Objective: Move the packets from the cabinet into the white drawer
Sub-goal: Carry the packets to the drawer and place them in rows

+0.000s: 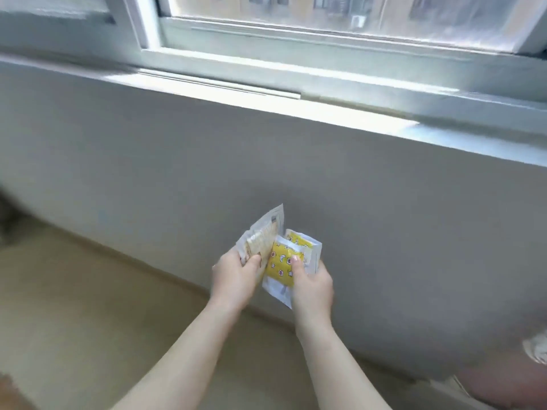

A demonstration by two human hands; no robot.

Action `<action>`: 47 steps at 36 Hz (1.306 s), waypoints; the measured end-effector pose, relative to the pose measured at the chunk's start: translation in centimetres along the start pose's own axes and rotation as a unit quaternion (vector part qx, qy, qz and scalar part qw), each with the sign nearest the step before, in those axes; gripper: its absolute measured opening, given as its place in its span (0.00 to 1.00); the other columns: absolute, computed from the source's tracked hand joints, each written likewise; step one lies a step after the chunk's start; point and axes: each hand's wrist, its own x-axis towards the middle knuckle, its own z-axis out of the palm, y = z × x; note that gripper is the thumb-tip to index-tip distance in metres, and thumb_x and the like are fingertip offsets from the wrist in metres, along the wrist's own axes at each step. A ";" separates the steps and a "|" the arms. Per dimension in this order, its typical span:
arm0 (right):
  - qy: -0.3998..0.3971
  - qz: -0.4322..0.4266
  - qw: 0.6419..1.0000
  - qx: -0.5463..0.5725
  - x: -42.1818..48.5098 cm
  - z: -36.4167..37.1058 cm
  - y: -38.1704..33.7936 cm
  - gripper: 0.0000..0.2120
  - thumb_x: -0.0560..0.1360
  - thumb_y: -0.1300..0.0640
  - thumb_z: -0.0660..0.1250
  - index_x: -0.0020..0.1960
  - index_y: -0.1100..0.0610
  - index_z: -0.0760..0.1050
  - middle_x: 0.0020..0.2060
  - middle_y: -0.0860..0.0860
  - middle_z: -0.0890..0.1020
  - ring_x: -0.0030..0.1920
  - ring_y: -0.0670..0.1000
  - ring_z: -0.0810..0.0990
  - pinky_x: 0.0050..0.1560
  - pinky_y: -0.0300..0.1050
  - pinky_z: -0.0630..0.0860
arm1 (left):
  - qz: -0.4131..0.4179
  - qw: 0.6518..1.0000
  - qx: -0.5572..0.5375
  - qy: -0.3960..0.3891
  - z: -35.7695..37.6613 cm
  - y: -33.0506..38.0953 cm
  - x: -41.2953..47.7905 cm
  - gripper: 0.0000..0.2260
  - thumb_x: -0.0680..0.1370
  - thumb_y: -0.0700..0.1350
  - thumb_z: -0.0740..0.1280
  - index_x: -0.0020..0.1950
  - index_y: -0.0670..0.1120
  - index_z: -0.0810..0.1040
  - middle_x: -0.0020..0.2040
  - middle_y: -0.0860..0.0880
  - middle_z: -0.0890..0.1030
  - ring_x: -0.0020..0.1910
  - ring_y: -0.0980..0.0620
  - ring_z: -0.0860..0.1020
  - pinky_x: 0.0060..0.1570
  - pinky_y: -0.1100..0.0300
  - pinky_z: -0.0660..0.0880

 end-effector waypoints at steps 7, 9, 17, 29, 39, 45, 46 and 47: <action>-0.178 -0.043 0.983 0.000 -1.3 12.4 -2.8 0.07 0.77 0.54 0.64 0.40 0.49 0.75 0.36 0.43 0.80 0.39 0.45 0.77 0.43 0.39 0.74 | -0.042 0.986 -0.118 0.113 -10.3 -3.2 5.2 0.04 0.78 0.40 0.64 0.49 0.46 0.78 0.43 0.50 0.82 0.44 0.50 0.79 0.38 0.62 0.72; -0.238 -0.060 0.969 -0.003 -1.4 16.0 -3.3 0.06 0.77 0.51 0.63 0.42 0.49 0.74 0.34 0.41 0.78 0.36 0.40 0.75 0.39 0.32 0.72 | -0.059 0.972 -0.187 0.130 -12.7 -4.1 6.5 0.07 0.79 0.39 0.62 0.54 0.47 0.77 0.46 0.52 0.81 0.46 0.53 0.79 0.40 0.64 0.73; -0.460 -0.129 0.876 -0.061 0.9 27.8 -5.5 0.14 0.79 0.56 0.58 0.59 0.42 0.74 0.53 0.35 0.79 0.54 0.34 0.75 0.56 0.31 0.72 | -0.056 0.927 -0.337 0.157 -21.2 -4.8 12.8 0.14 0.79 0.34 0.56 0.51 0.47 0.79 0.42 0.50 0.84 0.45 0.52 0.81 0.41 0.60 0.77; -0.664 -0.294 0.660 -0.191 3.2 43.3 -8.1 0.29 0.67 0.40 0.63 0.66 0.49 0.70 0.59 0.46 0.68 0.66 0.49 0.61 0.66 0.45 0.66 | -0.034 0.757 -0.592 0.275 -31.1 -7.1 20.0 0.19 0.80 0.41 0.55 0.42 0.47 0.85 0.44 0.42 0.84 0.39 0.44 0.83 0.39 0.52 0.77; -0.779 -0.207 0.575 -0.143 -0.4 54.8 -7.3 0.13 0.82 0.51 0.54 0.59 0.41 0.74 0.73 0.43 0.60 0.73 0.36 0.45 0.66 0.31 0.47 | -0.074 0.690 -0.585 0.420 -39.2 -13.3 22.8 0.08 0.80 0.41 0.60 0.57 0.45 0.76 0.41 0.44 0.85 0.34 0.47 0.84 0.28 0.57 0.78; -0.759 -0.165 0.621 -0.110 -3.5 65.2 -6.5 0.14 0.81 0.56 0.58 0.62 0.40 0.68 0.69 0.36 0.53 0.73 0.37 0.45 0.70 0.37 0.50 | -0.067 0.673 -0.561 0.477 -47.4 -17.9 27.0 0.10 0.81 0.40 0.61 0.61 0.44 0.75 0.47 0.43 0.82 0.42 0.44 0.81 0.37 0.54 0.76; -0.749 -0.157 0.635 -0.100 -4.1 67.2 -6.4 0.15 0.80 0.57 0.59 0.60 0.37 0.67 0.70 0.36 0.53 0.74 0.38 0.46 0.73 0.42 0.52 | -0.069 0.674 -0.555 0.482 -49.0 -18.7 27.8 0.10 0.81 0.40 0.61 0.61 0.44 0.75 0.48 0.43 0.82 0.43 0.44 0.81 0.38 0.54 0.76; -0.738 -0.153 0.652 -0.087 -4.7 69.2 -6.3 0.16 0.80 0.58 0.59 0.58 0.36 0.67 0.71 0.37 0.53 0.75 0.40 0.48 0.75 0.47 0.53 | -0.069 0.674 -0.552 0.486 -50.7 -19.3 28.6 0.10 0.81 0.40 0.61 0.61 0.44 0.74 0.48 0.43 0.82 0.43 0.44 0.81 0.37 0.54 0.77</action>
